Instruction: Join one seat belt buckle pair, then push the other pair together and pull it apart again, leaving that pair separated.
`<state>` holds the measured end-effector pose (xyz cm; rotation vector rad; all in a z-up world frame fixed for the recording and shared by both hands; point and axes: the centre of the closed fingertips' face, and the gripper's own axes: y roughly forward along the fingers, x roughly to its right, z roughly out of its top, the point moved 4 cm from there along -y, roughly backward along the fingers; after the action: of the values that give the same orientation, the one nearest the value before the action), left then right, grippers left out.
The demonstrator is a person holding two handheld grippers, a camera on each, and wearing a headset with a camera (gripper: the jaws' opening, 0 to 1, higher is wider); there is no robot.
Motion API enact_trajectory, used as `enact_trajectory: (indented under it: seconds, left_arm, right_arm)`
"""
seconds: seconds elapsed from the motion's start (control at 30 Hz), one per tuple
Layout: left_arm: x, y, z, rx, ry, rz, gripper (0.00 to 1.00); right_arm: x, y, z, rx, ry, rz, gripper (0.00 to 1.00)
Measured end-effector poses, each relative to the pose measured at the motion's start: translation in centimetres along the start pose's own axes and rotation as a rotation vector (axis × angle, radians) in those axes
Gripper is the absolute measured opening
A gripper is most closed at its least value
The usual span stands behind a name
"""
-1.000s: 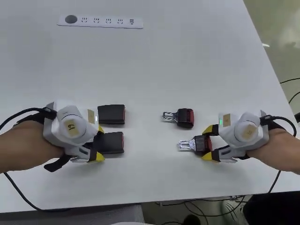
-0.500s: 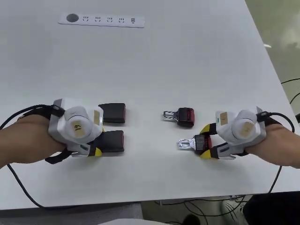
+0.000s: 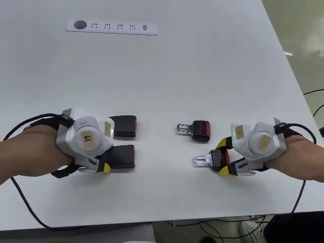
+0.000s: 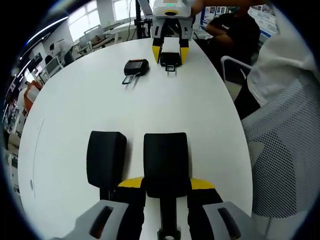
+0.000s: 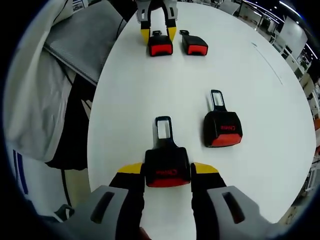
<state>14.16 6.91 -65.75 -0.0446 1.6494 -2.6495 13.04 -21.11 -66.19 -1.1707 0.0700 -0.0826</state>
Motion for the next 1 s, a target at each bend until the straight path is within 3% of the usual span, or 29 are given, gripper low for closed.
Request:
enact_trajectory:
  seconds: [0.2,0.53,0.73,1.0]
  left_arm:
    - [0.0,0.1,0.0,0.001,0.004,-0.004,0.33]
    - [0.0,0.1,-0.1,0.002,0.001,-0.001,0.33]
    - [-0.1,0.1,0.0,-0.007,0.006,-0.005,0.33]
    - [-0.1,0.1,0.0,-0.01,0.001,-0.002,0.33]
  right_arm:
    - [-0.3,-0.2,0.1,-0.013,-0.034,0.011,0.37]
    - [0.1,-0.2,0.3,-0.006,0.024,0.002,0.33]
    - [-0.1,-0.1,0.4,-0.015,0.015,-0.005,0.33]
    - [-0.5,0.5,2.5,0.015,0.026,-0.006,0.33]
